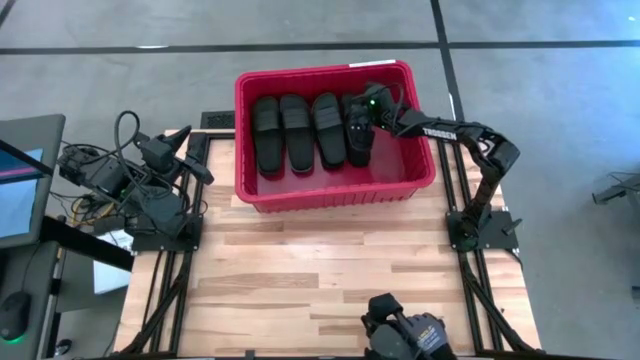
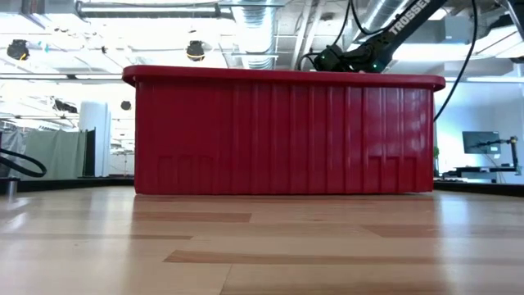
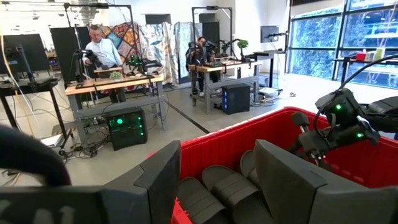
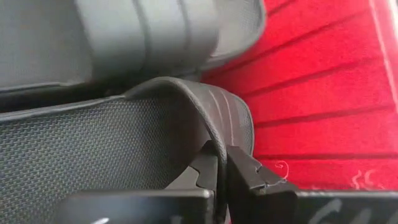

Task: Pick and place slides into bin
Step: Put the black slipper into the red container, then return to Home Position

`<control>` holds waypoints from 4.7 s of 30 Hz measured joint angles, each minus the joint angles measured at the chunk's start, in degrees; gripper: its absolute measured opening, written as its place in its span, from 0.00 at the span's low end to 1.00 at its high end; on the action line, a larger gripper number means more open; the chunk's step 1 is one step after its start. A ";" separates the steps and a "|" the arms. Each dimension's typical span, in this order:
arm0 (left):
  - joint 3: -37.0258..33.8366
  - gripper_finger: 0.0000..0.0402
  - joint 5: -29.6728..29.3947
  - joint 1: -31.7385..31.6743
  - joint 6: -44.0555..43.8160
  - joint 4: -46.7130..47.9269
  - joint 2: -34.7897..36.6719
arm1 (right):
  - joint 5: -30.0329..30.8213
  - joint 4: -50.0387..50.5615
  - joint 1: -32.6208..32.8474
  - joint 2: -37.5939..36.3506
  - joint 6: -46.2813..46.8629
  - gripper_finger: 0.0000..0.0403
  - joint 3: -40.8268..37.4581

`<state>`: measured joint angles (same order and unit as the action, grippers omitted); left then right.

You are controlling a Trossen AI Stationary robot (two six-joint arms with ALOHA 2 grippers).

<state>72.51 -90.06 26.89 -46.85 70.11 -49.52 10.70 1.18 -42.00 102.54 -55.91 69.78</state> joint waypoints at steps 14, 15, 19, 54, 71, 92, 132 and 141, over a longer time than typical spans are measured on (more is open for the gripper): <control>0.00 0.48 0.00 0.00 0.00 0.00 0.00 | -2.40 4.64 -0.11 -0.07 4.26 0.22 0.00; 0.00 0.48 0.00 0.00 0.00 -0.03 0.00 | -2.39 4.93 -0.11 -0.07 4.69 0.24 0.00; 0.00 0.48 0.04 0.00 0.00 -0.15 0.00 | -2.39 6.10 -0.11 -0.11 5.42 0.32 0.02; -0.02 0.48 2.34 0.02 0.01 -0.14 -2.90 | -2.69 15.37 1.42 -10.91 5.37 0.65 -0.02; -0.02 0.48 0.19 0.02 1.14 -4.95 -4.84 | -2.69 18.50 6.31 -36.89 26.64 0.65 -0.02; -0.02 0.48 0.03 0.00 7.06 -13.25 -5.21 | -3.34 20.99 15.63 -58.31 52.51 0.65 0.00; -12.41 0.48 96.83 -41.73 57.27 -67.23 -3.50 | -18.81 13.78 27.40 -65.75 48.10 0.65 -14.06; -18.89 0.48 104.66 -48.18 53.39 -72.99 -1.09 | -22.57 15.00 23.43 -71.42 52.86 0.65 -21.01</control>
<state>53.62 14.60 -21.29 6.54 -2.88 -50.60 -11.88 16.19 -18.57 31.12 -3.06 48.77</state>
